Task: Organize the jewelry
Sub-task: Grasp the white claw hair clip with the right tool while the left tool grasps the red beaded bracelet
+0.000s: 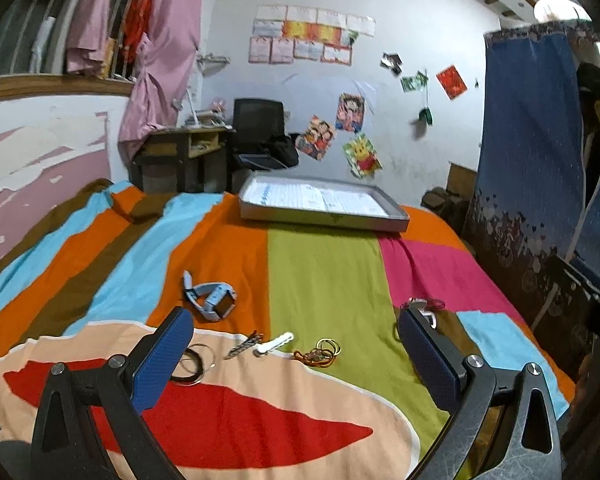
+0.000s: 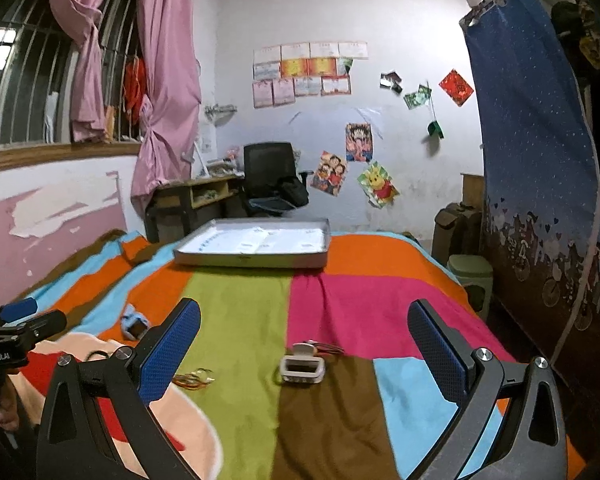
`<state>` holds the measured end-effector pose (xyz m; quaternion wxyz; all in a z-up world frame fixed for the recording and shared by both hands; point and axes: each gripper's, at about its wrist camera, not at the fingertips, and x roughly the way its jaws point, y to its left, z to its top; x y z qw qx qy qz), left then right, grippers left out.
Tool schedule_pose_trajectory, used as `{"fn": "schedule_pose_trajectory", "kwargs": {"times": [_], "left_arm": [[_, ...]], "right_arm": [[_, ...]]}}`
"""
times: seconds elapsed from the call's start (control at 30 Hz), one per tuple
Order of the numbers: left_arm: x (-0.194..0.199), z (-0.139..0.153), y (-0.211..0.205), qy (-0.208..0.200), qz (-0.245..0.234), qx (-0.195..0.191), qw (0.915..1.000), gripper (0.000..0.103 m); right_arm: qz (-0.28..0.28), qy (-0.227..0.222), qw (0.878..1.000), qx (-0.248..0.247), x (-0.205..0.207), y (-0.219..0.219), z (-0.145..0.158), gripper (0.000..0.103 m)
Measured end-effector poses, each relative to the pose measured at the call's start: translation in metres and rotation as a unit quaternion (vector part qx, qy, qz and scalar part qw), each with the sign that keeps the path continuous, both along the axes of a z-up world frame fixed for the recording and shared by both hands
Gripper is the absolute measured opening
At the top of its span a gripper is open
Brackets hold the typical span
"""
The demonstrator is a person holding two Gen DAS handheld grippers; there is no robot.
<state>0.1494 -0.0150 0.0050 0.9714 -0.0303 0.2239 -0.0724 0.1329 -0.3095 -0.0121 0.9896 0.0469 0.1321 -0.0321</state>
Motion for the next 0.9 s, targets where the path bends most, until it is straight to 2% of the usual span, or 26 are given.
{"fn": "schedule_pose_trajectory", "kwargs": {"times": [0.1, 0.23, 0.4, 0.47, 0.57, 0.73, 0.9], "left_arm": [[0.018, -0.013, -0.005, 0.025, -0.019, 0.006, 0.9995, 0.103], [0.039, -0.039, -0.008, 0.077, -0.038, 0.010, 0.9963, 0.103], [0.065, -0.065, -0.010, 0.126, -0.051, 0.009, 0.9907, 0.102], [0.075, -0.074, -0.013, 0.144, -0.057, 0.013, 0.9879, 0.099], [0.095, -0.090, -0.017, 0.175, -0.060, 0.019, 0.9826, 0.085], [0.120, -0.117, -0.016, 0.224, -0.057, -0.002, 0.9730, 0.063], [0.127, -0.129, -0.024, 0.231, -0.062, -0.004, 0.9709, 0.052]], "right_arm": [[0.008, 0.027, 1.000, 0.005, 0.025, -0.008, -0.008, 0.102], [0.036, 0.077, 0.996, 0.021, 0.063, -0.012, -0.028, 0.102], [0.056, 0.126, 0.990, 0.037, 0.101, -0.010, -0.063, 0.102], [0.059, 0.144, 0.987, 0.040, 0.113, -0.007, -0.077, 0.102], [0.059, 0.167, 0.983, 0.047, 0.131, -0.004, -0.096, 0.102], [0.058, 0.199, 0.977, 0.056, 0.155, 0.002, -0.125, 0.102], [0.045, 0.211, 0.976, 0.040, 0.173, 0.015, -0.149, 0.102]]}}
